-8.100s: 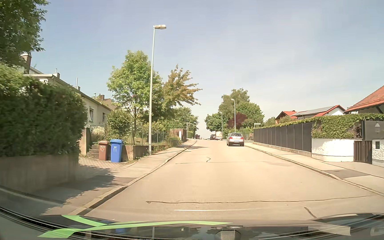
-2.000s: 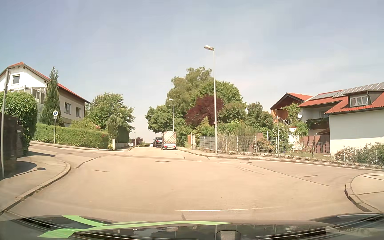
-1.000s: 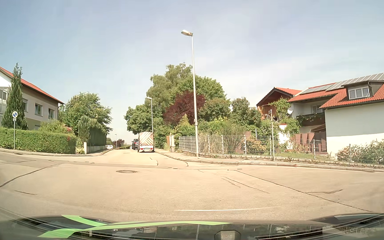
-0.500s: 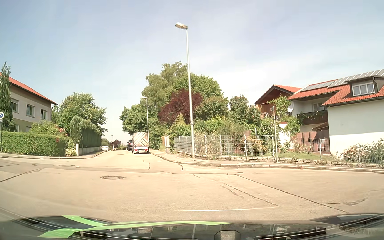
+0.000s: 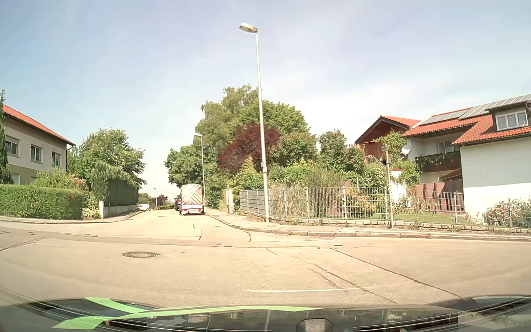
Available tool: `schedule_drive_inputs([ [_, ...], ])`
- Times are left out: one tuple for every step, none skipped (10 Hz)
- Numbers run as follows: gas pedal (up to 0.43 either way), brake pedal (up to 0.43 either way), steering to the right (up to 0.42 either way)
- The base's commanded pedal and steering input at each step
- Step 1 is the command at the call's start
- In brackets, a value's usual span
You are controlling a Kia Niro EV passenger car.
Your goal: Follow the waypoints while adhering to traffic rules and regulations
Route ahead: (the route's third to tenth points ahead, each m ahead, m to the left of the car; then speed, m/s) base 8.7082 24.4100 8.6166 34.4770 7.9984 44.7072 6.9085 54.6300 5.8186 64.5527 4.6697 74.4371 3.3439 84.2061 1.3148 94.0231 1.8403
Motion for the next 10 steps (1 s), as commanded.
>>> schedule_drive_inputs([
  [0.0, 0.0, -0.06],
  [0.0, 0.0, -0.069],
  [0.0, 0.0, -0.071],
  [0.0, 0.0, -0.071],
  [0.0, 0.0, -0.071],
  [0.0, 0.0, -0.07],
  [0.0, 0.0, -0.071],
  [0.0, 0.0, -0.068],
  [0.0, 0.0, -0.064],
  [0.0, 0.012, -0.061],
])
